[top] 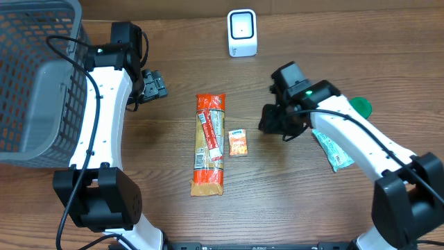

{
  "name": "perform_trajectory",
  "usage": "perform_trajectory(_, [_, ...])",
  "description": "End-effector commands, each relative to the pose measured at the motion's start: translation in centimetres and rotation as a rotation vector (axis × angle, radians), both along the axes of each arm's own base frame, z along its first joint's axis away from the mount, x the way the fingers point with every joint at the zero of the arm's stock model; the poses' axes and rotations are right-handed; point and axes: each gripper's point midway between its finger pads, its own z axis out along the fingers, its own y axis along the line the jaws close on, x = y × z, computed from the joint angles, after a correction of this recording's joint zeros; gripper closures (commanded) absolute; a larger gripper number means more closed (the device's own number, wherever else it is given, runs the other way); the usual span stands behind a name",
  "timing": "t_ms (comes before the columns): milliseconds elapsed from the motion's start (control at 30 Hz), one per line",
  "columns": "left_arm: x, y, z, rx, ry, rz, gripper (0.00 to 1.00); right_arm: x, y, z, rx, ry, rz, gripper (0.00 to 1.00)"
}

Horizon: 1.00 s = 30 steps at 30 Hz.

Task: Scan the item barcode
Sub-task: 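Move the right gripper over the orange tissue pack and grasp it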

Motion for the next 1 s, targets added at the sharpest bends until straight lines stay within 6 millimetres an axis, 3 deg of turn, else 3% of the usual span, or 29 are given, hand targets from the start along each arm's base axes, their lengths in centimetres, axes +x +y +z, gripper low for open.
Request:
perform_trajectory(0, [0.0, 0.1, 0.0, 0.012, 0.004, -0.014, 0.0, -1.0, 2.3, -0.8, 0.026, 0.026, 0.052, 0.57])
perform_trajectory(200, [0.0, 0.1, 0.0, 0.012, 0.004, -0.014, 0.0, -1.3, 4.7, -2.1, 0.039, 0.019, 0.078, 0.7])
perform_trajectory(767, [-0.1, 0.1, 0.0, 0.012, 0.004, -0.013, 0.0, -1.7, 5.6, -6.8, 0.035, 0.124, 0.073, 0.73])
perform_trajectory(967, [0.0, 0.1, 0.0, 0.012, 0.004, -0.014, 0.0, -1.6, 6.0, -7.2, 0.053, 0.13, 0.078, 0.76])
